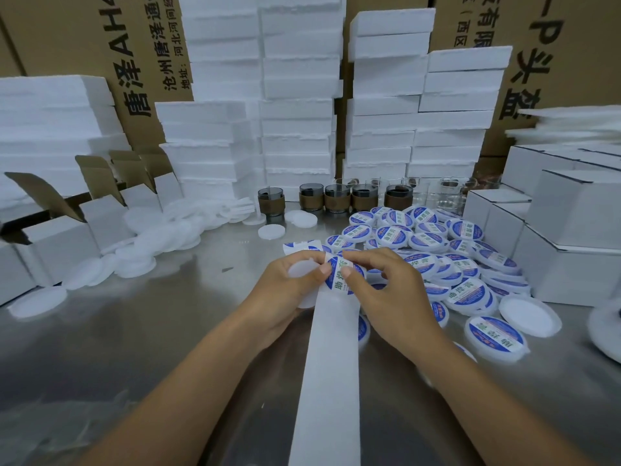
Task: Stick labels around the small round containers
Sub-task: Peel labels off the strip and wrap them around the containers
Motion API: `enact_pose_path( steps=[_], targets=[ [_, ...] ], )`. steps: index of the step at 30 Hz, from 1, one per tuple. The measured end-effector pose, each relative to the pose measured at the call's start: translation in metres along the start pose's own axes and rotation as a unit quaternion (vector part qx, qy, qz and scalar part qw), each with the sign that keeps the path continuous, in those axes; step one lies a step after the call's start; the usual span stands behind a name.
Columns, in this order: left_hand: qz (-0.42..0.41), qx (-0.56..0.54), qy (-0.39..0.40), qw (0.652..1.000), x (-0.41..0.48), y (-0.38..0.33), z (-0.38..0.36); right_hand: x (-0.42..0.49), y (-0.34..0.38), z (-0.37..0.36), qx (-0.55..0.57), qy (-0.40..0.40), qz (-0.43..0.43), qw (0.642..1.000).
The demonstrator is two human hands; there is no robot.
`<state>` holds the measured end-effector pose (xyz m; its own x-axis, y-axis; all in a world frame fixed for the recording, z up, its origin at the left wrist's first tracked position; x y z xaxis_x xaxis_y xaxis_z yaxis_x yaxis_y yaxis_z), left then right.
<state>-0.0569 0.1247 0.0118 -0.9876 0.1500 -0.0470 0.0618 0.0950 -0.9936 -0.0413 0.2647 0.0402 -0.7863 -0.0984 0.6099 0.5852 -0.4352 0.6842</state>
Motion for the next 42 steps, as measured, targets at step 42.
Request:
enact_pose_path(
  steps=[42],
  targets=[
    [-0.011, 0.048, -0.153, 0.987, 0.004, 0.001, 0.020, 0.004, 0.002, 0.018, 0.184, -0.102, -0.053, 0.976]
  ],
)
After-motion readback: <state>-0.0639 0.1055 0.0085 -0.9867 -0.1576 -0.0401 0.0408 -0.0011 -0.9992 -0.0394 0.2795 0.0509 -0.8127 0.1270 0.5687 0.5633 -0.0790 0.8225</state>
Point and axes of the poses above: each hand's wrist, its own x-axis towards the middle knuckle, its own z-axis out of the back of the hand, y = z × x, the point moved 7 cm from there along x, towards the middle knuckle, and after that the axes turned 7 degrees about z, right-handed, at the moved point
